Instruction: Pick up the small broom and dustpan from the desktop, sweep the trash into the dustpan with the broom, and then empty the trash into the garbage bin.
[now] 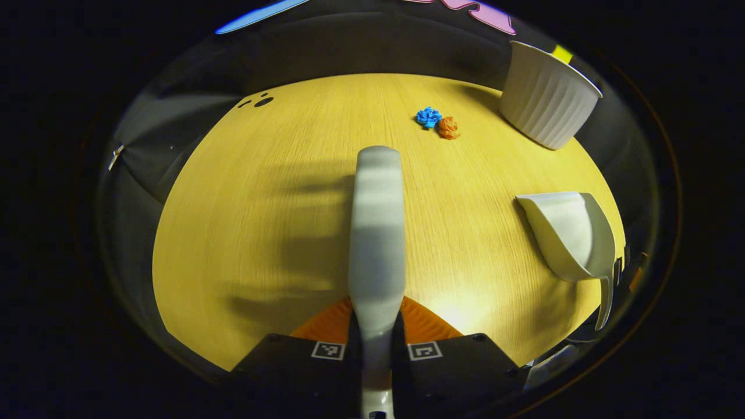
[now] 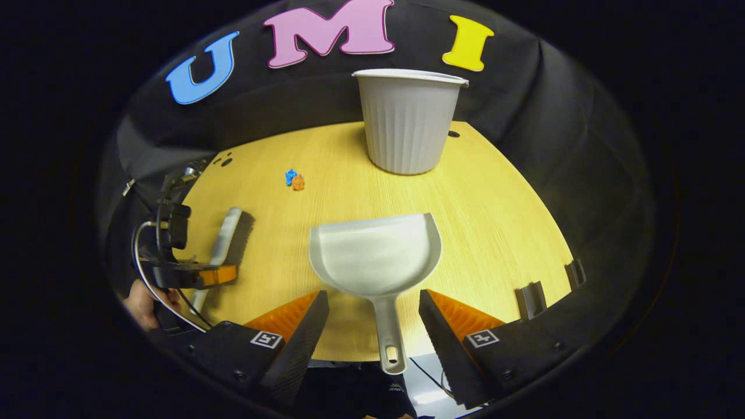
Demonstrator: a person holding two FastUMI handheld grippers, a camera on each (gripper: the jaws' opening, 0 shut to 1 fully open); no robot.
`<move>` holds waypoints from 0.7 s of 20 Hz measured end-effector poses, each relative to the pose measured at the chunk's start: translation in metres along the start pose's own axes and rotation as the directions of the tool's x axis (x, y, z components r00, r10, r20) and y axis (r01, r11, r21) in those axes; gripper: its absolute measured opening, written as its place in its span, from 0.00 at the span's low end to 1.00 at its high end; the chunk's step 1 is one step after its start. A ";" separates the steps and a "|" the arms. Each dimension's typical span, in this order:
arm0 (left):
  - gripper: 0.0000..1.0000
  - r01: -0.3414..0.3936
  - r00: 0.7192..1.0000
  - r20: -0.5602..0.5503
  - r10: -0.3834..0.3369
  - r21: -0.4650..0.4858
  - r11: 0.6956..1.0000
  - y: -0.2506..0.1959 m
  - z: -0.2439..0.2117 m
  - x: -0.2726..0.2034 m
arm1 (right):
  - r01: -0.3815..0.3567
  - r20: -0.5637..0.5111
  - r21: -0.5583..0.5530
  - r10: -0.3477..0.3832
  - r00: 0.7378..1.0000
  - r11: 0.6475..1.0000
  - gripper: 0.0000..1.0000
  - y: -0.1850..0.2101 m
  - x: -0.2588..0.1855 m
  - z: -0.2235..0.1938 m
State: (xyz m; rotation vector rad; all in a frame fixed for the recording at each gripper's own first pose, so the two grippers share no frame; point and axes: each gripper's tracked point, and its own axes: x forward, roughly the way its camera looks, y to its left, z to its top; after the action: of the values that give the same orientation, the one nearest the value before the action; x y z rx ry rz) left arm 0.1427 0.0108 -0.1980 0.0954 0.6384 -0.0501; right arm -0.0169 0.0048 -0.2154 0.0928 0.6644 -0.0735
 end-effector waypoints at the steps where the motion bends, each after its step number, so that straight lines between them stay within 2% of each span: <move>1: 0.24 0.012 1.000 0.015 -0.012 -0.007 1.000 0.002 0.000 -0.002 | 0.009 -0.022 0.000 -0.009 1.000 1.000 0.98 -0.002 0.004 -0.006; 5: 0.23 0.049 0.995 0.090 -0.045 -0.043 0.998 0.010 0.002 -0.018 | 0.021 -0.109 0.022 -0.018 0.994 1.000 0.98 -0.004 0.026 -0.028; 6: 0.19 0.049 0.993 0.107 -0.045 -0.035 0.998 0.013 0.003 -0.024 | 0.025 -0.134 0.017 -0.023 0.991 1.000 0.98 -0.005 0.032 -0.033; 7: 0.23 0.045 0.992 0.119 -0.042 -0.027 0.999 0.016 0.005 -0.030 | 0.032 -0.154 0.008 -0.030 0.988 0.999 0.98 -0.006 0.038 -0.038; 9: 0.23 0.036 0.989 0.144 -0.034 -0.017 0.999 0.024 0.010 -0.042 | 0.047 -0.179 -0.016 -0.049 0.983 0.999 0.98 -0.011 0.053 -0.044; 14: 0.23 0.019 0.990 0.138 -0.014 -0.035 0.999 0.031 0.013 -0.050 | 0.040 -0.248 -0.030 -0.046 0.968 0.999 0.94 -0.014 0.083 -0.055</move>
State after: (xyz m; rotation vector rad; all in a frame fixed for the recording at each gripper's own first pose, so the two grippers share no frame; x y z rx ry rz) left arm 0.1123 0.0411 -0.1553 0.0511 0.5014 -0.0610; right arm 0.0131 -0.0064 -0.3102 0.0637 0.9187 -0.0965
